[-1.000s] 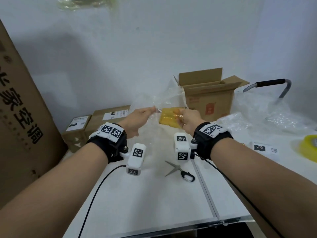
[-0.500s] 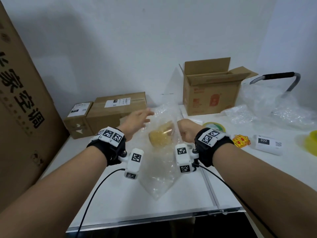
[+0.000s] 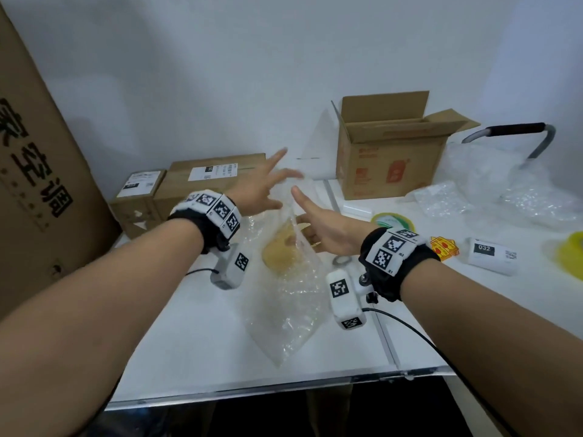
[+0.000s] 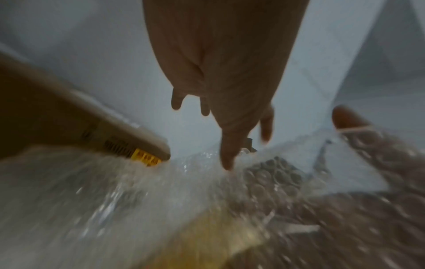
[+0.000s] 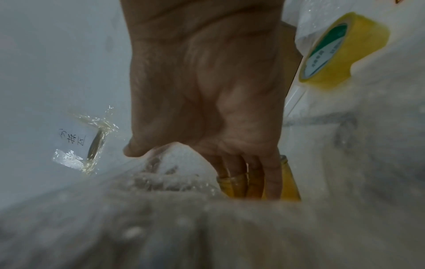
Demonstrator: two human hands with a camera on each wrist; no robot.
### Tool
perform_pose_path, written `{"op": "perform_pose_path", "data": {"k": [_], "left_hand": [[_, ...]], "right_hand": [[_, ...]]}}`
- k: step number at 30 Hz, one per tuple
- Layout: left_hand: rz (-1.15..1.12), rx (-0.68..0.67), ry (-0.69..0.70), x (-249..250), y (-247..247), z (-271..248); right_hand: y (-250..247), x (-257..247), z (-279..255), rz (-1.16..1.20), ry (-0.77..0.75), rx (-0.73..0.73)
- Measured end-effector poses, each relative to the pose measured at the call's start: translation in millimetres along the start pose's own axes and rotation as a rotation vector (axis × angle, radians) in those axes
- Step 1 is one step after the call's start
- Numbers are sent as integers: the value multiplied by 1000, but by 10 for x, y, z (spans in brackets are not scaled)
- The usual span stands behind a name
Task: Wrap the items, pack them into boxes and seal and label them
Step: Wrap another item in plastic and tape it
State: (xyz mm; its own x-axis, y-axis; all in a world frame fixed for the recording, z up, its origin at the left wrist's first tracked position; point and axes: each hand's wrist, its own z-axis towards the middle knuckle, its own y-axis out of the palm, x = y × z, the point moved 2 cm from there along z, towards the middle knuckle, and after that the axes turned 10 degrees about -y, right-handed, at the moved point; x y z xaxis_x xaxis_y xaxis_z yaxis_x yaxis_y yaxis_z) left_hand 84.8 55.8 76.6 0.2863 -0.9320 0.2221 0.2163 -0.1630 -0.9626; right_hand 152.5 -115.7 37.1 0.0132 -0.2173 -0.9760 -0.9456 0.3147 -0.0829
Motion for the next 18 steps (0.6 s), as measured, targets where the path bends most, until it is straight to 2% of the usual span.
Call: {"op": "perform_pose_path", "data": {"k": [2, 5, 6, 8, 10, 11, 13, 15, 16, 18], "left_hand": [[92, -18, -19, -1, -63, 106], [36, 13, -152, -19, -116, 165], [-32, -15, -197, -32, -105, 166], [-113, -181, -265, -35, -9, 118], [-138, -356, -226, 5, 125, 41], [-158, -377, -181, 35, 168, -1], [-147, -322, -51, 72, 212, -55], [-26, -286, 73, 72, 233, -43], [41, -287, 87, 50, 232, -37], [116, -254, 23, 10, 192, -5]], "right_hand": [[-22, -16, -58, 12, -25, -38], [-37, 12, -103, 18, -37, -100], [-34, 37, -105, 13, -30, -97], [-8, 68, -116, 1, -32, -88], [6, 89, -125, 24, -57, -80], [20, 77, -143, 35, -74, -80], [56, 39, -177, 31, -84, -112], [67, 14, -202, 2, -89, -102], [72, 11, -215, -8, -89, -98], [100, -14, -240, -12, -68, -101]]}}
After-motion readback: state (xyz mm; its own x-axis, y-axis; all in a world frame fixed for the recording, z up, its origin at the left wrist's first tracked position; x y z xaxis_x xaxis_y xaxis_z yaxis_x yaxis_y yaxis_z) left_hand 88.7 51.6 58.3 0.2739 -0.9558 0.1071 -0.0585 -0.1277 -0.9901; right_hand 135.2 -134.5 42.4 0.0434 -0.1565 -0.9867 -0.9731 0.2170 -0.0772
